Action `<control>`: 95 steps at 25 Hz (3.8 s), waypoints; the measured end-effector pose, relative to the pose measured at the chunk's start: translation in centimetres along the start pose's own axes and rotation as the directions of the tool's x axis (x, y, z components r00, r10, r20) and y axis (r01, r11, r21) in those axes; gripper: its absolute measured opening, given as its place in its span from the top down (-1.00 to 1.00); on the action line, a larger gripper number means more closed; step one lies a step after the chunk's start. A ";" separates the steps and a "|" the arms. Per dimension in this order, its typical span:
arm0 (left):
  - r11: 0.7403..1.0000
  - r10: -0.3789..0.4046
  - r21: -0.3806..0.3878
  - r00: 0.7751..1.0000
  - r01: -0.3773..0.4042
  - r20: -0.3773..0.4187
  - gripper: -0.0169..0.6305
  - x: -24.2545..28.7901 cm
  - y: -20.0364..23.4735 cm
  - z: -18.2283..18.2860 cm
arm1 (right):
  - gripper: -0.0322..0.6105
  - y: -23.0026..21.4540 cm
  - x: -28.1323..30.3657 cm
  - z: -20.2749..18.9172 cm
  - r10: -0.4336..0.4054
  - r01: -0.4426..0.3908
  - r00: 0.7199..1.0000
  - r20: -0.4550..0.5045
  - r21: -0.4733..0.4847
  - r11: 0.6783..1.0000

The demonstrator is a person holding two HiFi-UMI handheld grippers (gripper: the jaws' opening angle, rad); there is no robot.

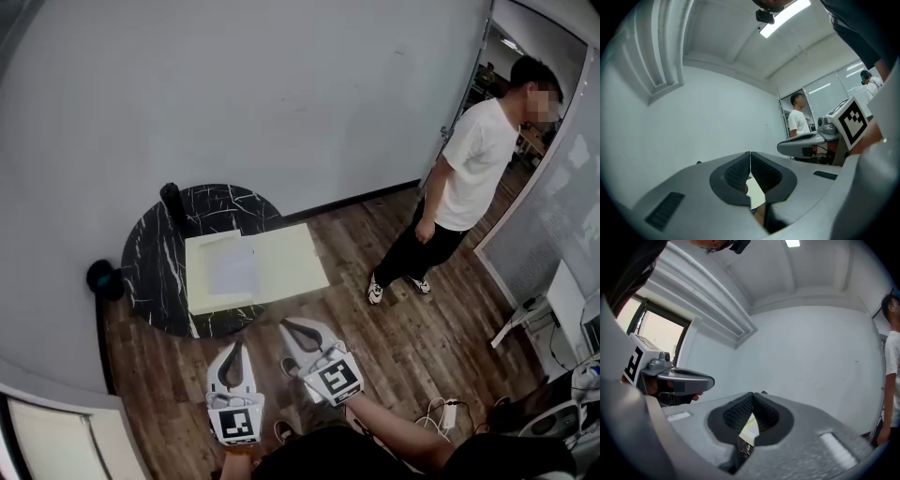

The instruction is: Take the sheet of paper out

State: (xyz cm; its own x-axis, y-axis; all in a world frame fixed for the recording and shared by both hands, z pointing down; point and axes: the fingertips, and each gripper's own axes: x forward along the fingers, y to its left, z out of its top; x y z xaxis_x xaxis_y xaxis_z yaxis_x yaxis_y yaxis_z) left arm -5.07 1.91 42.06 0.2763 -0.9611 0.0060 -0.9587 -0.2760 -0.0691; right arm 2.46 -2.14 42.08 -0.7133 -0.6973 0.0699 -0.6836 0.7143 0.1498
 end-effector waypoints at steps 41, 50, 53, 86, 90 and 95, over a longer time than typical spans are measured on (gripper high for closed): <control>0.977 0.203 -0.022 0.949 -0.214 -0.242 0.93 20.8 9.8 -6.8 | 0.70 -17.9 30.8 -23.2 0.311 -0.298 0.864 -0.397 0.094 0.950; 0.958 0.264 -0.023 0.914 -0.284 -0.308 0.93 21.6 11.7 -9.1 | 0.68 -17.7 35.2 -32.7 0.352 -0.319 0.738 -0.576 0.162 0.934; 0.952 0.286 -0.015 0.902 -0.307 -0.322 0.93 21.4 12.4 -9.7 | 0.68 -17.4 36.2 -34.7 0.367 -0.332 0.703 -0.609 0.175 0.927; 0.931 0.325 -0.032 0.867 -0.363 -0.377 0.93 19.5 13.3 -12.2 | 0.89 -17.0 37.2 -39.8 0.356 -0.323 0.628 -0.692 0.185 0.928; 0.939 0.311 -0.024 0.877 -0.343 -0.365 0.93 18.8 12.8 -12.0 | 0.90 -17.3 36.6 -38.7 0.342 -0.302 0.655 -0.674 0.181 0.936; 0.948 0.290 -0.025 0.889 -0.319 -0.355 0.93 18.1 12.4 -11.6 | 0.90 -17.9 35.6 -37.6 0.310 -0.269 0.681 -0.664 0.166 0.949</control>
State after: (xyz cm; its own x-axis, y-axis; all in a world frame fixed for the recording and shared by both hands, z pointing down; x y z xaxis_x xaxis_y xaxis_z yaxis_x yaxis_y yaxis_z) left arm -12.70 -19.07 52.85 -0.0562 -0.9390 0.3394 -0.9981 0.0444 -0.0424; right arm -4.93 -42.00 79.00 -0.5949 -0.2930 0.7485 -0.4823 0.8751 -0.0408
